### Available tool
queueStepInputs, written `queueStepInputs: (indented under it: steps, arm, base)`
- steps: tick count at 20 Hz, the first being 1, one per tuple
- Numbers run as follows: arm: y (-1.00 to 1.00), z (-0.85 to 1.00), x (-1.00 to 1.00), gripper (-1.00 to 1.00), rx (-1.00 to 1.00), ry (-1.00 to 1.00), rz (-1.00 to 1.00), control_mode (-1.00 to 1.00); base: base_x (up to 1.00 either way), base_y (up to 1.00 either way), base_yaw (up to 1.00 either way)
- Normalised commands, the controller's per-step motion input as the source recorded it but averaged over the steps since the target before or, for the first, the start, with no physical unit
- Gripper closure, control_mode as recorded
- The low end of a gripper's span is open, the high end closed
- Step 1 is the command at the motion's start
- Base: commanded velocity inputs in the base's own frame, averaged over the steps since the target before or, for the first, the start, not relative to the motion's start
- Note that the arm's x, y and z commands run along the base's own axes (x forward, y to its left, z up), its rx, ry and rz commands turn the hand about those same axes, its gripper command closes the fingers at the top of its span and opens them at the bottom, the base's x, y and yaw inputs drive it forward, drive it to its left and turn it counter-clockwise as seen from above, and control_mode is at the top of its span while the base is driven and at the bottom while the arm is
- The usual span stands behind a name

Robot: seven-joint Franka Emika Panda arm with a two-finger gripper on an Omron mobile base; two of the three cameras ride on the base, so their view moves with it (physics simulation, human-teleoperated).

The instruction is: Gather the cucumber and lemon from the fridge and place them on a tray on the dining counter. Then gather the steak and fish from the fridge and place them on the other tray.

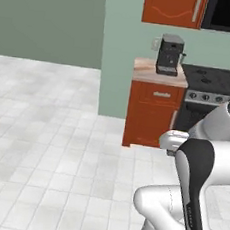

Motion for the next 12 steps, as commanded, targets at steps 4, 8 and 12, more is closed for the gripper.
queueStepInputs:
  steps: [4, 8, 12]
  arm:
    - [0.00, 0.00, 0.00, 1.00, 0.00, 0.00, 0.00, 1.00]
    - [0.00, 0.00, 0.00, 1.00, 0.00, 0.00, 0.00, 1.00]
    - [0.00, 0.00, 0.00, 1.00, 0.00, 0.00, 0.00, 1.00]
  base:
    - [0.22, 0.42, 0.58]
    - [0.26, 0.44, 0.56]
    - [0.48, 0.48, 0.49]
